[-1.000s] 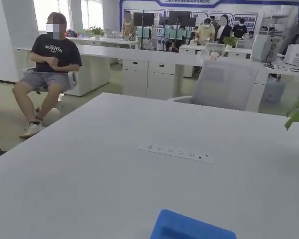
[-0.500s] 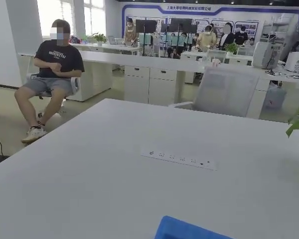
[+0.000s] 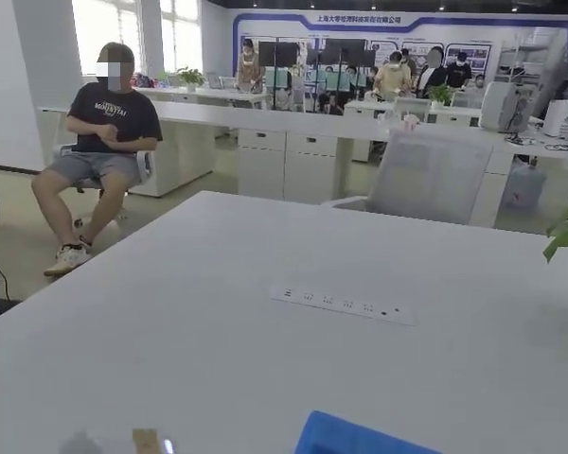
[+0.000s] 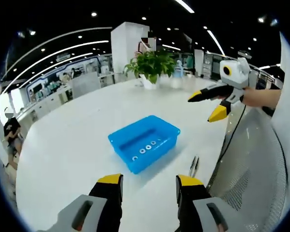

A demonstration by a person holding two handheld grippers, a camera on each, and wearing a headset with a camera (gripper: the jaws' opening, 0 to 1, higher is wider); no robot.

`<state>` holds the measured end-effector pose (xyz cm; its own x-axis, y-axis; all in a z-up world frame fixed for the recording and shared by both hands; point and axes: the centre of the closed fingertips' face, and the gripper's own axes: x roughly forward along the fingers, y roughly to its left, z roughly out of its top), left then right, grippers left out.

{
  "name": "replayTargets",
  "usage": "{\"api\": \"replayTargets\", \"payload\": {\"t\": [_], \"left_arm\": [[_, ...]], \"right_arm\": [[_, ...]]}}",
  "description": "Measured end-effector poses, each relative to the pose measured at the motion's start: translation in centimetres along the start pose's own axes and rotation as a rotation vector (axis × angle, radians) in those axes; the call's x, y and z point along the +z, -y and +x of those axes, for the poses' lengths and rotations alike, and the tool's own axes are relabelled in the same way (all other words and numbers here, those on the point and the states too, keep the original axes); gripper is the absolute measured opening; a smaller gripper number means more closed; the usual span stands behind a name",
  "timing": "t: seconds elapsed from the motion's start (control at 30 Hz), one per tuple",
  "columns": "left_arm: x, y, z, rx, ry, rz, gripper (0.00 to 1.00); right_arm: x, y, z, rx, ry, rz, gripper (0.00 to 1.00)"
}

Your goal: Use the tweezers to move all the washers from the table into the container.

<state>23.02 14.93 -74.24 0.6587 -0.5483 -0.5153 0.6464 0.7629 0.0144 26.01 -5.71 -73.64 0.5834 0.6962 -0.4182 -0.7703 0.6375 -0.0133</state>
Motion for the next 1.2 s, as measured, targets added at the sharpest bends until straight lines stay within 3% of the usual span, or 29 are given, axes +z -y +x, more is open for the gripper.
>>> {"api": "replayTargets", "payload": {"t": [0.17, 0.27, 0.33, 0.5, 0.57, 0.73, 0.9, 1.07, 1.2], "left_arm": [[3.2, -1.1, -1.9, 0.068, 0.191, -0.125, 0.56], [5.0, -1.5, -2.8, 0.105, 0.301, -0.149, 0.67], [5.0, -1.8, -3.0, 0.134, 0.312, -0.163, 0.69], [5.6, -3.1, -3.6, 0.272, 0.398, -0.150, 0.88], [5.5, -3.4, -3.5, 0.298, 0.414, -0.159, 0.98], [5.3, -3.6, -3.5, 0.356, 0.464, -0.191, 0.99], [5.3, -3.4, -3.1, 0.361, 0.495, -0.197, 0.99], [4.6, -3.7, -2.8, 0.361, 0.464, -0.201, 0.99], [4.6, -3.7, -3.0, 0.362, 0.472, -0.211, 0.99]], "right_arm": [[1.0, 3.1, -2.0, -0.110, 0.104, 0.096, 0.73], [1.0, 3.9, -2.9, -0.147, 0.143, 0.132, 0.80], [0.3, 4.7, -3.7, -0.164, 0.152, 0.150, 0.83], [0.6, 5.2, -4.7, -0.224, 0.193, 0.134, 0.92], [1.3, 5.0, -5.0, -0.250, 0.231, 0.115, 0.98], [2.4, 4.3, -5.2, -0.276, 0.270, 0.046, 0.99], [2.2, 5.3, -5.6, -0.325, 0.291, 0.066, 0.99], [2.1, 6.0, -5.9, -0.367, 0.284, 0.058, 0.96], [2.0, 6.5, -6.4, -0.381, 0.297, 0.059, 0.96]]}}
